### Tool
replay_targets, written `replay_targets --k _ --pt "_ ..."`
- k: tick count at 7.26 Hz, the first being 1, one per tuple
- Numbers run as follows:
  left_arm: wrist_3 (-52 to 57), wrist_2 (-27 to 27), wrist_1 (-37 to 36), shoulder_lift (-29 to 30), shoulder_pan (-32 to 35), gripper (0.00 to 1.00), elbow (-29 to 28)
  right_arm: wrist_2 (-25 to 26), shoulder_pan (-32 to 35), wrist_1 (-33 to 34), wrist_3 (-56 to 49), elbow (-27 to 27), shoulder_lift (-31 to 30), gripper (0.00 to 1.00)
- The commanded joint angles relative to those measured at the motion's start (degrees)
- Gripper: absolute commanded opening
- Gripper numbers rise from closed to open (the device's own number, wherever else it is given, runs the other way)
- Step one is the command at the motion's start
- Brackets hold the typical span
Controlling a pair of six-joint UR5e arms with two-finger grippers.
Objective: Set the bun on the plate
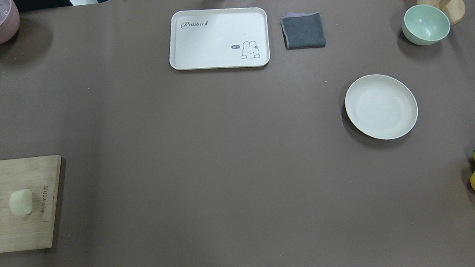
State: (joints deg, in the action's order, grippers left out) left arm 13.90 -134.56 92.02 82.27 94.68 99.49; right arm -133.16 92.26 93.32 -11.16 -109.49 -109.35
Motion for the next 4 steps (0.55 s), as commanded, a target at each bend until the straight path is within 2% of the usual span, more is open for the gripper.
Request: replay_targets --k 1,4 --pt "0.07 0.0 0.0 -0.09 0.06 0.97 0.17 -0.08 -0.07 0.02 0.0 0.06 -0.17 1.0" --pt "-0.1 0.35 -0.17 -0.26 -0.11 0.97 0.35 0.36 0.02 -0.42 0.0 -0.02 -0.17 1.0"
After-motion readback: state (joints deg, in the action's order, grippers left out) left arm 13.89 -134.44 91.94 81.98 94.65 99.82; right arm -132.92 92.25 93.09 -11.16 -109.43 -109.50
